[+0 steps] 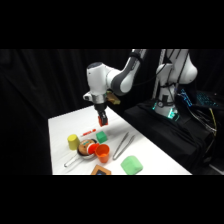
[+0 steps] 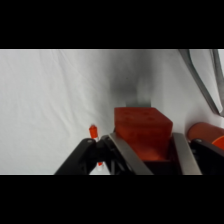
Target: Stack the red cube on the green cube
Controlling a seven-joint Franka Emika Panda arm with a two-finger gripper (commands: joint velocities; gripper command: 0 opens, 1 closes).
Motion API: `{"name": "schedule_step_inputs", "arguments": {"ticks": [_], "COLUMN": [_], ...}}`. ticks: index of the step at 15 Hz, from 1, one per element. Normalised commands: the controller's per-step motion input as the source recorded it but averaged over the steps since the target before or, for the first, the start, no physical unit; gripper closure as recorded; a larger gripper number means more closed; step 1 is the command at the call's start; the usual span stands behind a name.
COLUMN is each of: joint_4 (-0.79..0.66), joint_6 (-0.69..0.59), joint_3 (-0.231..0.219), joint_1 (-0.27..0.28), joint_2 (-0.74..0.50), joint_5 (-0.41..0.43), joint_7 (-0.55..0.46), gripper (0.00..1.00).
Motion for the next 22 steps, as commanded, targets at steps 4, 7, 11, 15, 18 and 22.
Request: {"name": "schedule_step_inputs", "arguments": {"ticks": [4, 7, 11, 15, 18, 22], "joint_4": [0.30, 0.29, 0.26, 0.21, 0.17, 0.13], "joint_6": [-0.08, -0.08, -0.07, -0.06, -0.04, -0.03], "joint_3": [0.064, 0.059, 0.034, 0.032, 0.034, 0.044], "joint_1": [-0.002, 0.006, -0.007, -0.018, -0.029, -0.049], "joint_2": [0.20, 0.18, 0.19, 0.16, 0.12, 0.08], "joint_5": [0.128, 0.135, 0.130, 0.123, 0.121, 0.136], "joint_7": [-0.03, -0.05, -0.06, -0.08, -0.09, -0.11], "gripper": [0.74, 0.74, 0.74, 0.74, 0.74, 0.74]}}
